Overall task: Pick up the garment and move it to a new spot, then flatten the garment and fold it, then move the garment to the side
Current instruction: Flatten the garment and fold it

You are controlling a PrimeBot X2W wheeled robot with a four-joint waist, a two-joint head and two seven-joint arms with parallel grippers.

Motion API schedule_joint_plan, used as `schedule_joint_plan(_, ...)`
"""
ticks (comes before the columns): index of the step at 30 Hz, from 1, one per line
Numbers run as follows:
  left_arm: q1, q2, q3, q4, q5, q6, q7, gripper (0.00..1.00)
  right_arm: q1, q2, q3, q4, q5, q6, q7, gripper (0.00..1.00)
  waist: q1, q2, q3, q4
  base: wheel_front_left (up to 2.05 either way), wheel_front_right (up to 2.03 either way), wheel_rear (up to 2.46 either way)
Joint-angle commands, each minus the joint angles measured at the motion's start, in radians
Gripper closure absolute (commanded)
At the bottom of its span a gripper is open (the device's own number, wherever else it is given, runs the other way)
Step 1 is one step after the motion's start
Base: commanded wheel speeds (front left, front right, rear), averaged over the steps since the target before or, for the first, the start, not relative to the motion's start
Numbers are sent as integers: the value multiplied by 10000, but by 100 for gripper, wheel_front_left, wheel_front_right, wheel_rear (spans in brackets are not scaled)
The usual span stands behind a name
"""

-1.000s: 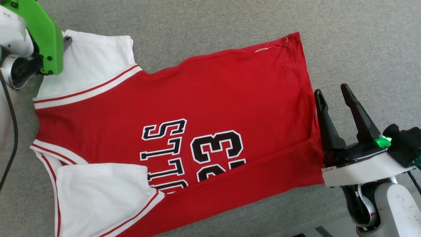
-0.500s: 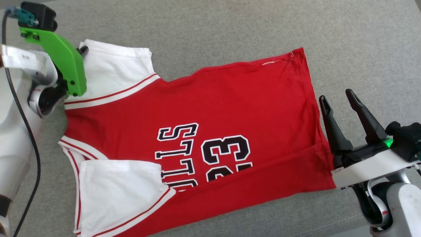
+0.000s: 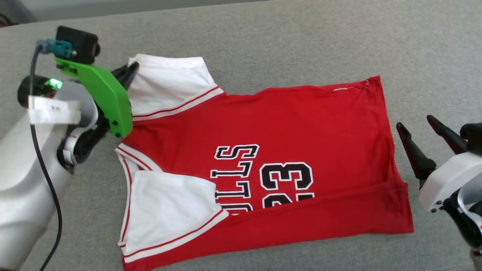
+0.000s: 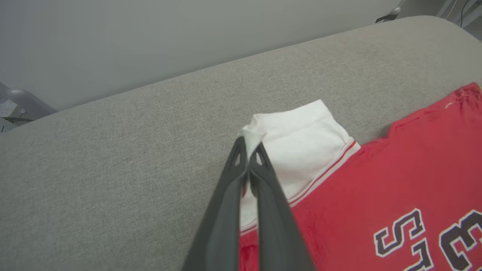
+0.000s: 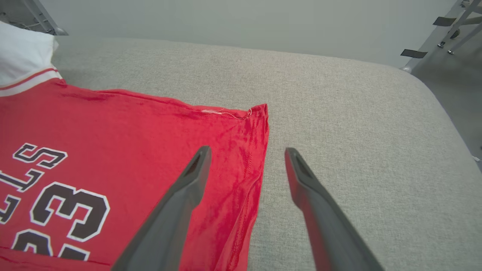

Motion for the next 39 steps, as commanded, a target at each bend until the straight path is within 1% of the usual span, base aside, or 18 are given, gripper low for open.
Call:
schedule_joint_plan(1,382,136,6,-547,-10,264,88,100,-325,-219,-25,-52,90,-7,390,0,1,0,56,361,0,0,0)
schedule_joint_plan(3,647,274,26,-1280,-16,569,166,100,-612,-459,-32,2,232,-7,915,0,1,0,159,473,0,0,0)
schedule_joint_plan(6,1043,477,27,-2412,46,1046,249,100,-1252,-1001,17,186,287,-7,1784,0,1,0,400,696,0,0,0)
schedule_joint_plan(8,1264,572,15,-2992,62,1276,301,100,-1680,-1224,81,434,443,-7,2322,0,1,0,563,830,0,0,0)
schedule_joint_plan(12,1602,706,61,-3895,81,1637,262,100,-2476,-1523,205,1023,860,-7,3280,0,1,0,867,1091,0,0,0)
schedule_joint_plan(15,1746,785,44,-4401,164,1813,245,100,-3073,-1766,322,1541,1050,-7,3801,0,1,0,1098,1292,0,0,0)
schedule_joint_plan(24,1739,722,-117,-5267,444,2074,275,100,-4290,-2258,861,2893,1159,-7,4366,0,1,0,1605,1833,0,0,0)
schedule_joint_plan(30,1654,594,-250,-5407,574,2054,242,100,-4528,-2349,1213,3634,1185,-7,4385,0,1,0,1845,2096,0,0,0)
schedule_joint_plan(35,1689,466,-333,-5286,489,1946,185,100,-4474,-2454,1728,4038,1306,-7,4237,0,1,0,1915,2217,0,0,0)
schedule_joint_plan(36,1702,409,-335,-5142,463,1920,108,100,-4417,-2507,1915,4290,1469,-7,4117,92,1,0,1886,2253,0,0,0)
schedule_joint_plan(37,1710,391,-337,-5103,449,1912,86,100,-4419,-2521,1943,4345,1488,-7,4043,100,1,0,1866,2259,0,0,0)
schedule_joint_plan(38,1723,368,-338,-5048,436,1903,55,100,-4422,-2528,1956,4421,1521,-7,3917,100,1,0,1825,2265,0,0,0)
schedule_joint_plan(39,1790,325,-300,-4846,372,1897,-67,100,-4468,-2460,1841,4632,1618,-7,3470,100,1,0,1651,2252,0,0,0)
